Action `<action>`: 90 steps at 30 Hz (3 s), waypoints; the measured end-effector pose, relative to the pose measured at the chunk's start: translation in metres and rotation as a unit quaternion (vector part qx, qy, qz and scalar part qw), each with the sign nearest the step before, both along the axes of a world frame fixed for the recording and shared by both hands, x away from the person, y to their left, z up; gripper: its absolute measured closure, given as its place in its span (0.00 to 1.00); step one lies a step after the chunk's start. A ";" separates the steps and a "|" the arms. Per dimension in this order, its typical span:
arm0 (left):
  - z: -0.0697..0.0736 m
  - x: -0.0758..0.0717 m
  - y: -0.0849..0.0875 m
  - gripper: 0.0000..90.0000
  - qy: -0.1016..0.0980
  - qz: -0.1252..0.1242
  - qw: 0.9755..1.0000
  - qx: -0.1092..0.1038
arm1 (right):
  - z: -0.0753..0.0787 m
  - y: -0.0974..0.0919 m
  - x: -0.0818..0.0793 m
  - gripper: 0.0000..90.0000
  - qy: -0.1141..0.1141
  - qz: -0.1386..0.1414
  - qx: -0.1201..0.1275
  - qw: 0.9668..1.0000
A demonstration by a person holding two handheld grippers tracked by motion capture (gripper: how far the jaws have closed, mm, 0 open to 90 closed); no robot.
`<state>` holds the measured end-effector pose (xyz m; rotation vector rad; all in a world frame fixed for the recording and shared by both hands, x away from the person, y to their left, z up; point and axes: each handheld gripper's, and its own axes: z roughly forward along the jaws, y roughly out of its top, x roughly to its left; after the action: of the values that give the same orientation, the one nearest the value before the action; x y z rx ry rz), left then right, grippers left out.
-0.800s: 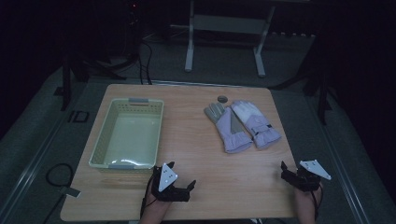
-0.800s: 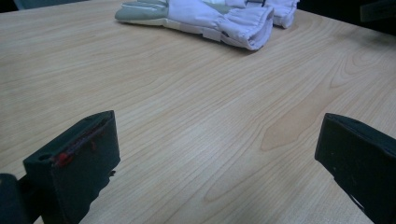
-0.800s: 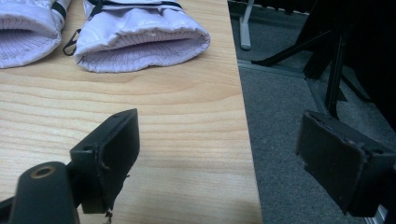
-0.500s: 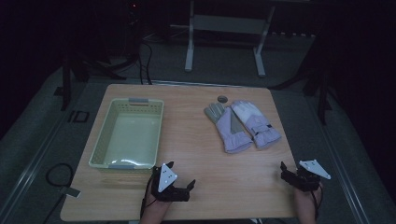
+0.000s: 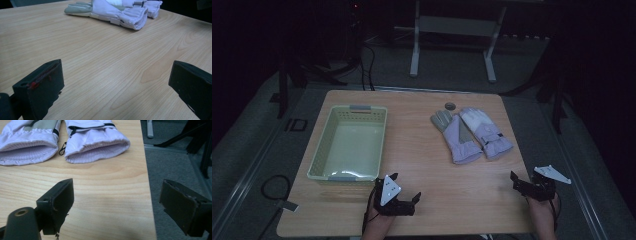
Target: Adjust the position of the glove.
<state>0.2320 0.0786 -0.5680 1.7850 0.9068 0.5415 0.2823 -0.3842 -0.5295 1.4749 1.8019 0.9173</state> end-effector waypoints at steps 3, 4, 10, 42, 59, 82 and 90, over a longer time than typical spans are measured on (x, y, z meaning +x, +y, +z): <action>0.000 0.000 0.000 0.00 0.001 0.000 1.000 0.000 | 0.013 0.002 0.003 0.14 -0.005 -0.006 0.004 1.000; 0.000 0.000 0.000 0.00 0.001 0.000 1.000 0.000 | 0.015 0.003 0.004 0.16 -0.002 -0.003 0.002 1.000; 0.000 0.000 0.000 0.00 0.001 -0.002 1.000 0.000 | 0.027 0.005 0.013 0.16 0.006 0.008 0.013 1.000; 0.000 -0.001 -0.001 0.00 -0.002 -0.008 1.000 0.003 | 0.106 0.044 0.075 0.37 -0.026 0.096 0.041 0.994; 0.000 -0.001 -0.001 0.00 -0.001 -0.017 1.000 0.003 | 0.098 0.090 0.117 0.49 0.017 0.164 0.026 0.986; 0.000 -0.001 -0.001 0.00 -0.002 -0.022 1.000 0.002 | 0.047 0.133 0.159 0.63 0.057 0.223 -0.033 0.972; 0.000 -0.001 -0.001 0.00 -0.002 -0.028 1.000 -0.001 | 0.023 0.143 0.176 0.67 0.083 0.231 -0.056 0.968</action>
<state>0.2311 0.0779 -0.5680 1.8019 0.8522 0.5092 0.4580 -0.2411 -0.5060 1.1047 2.3388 0.9076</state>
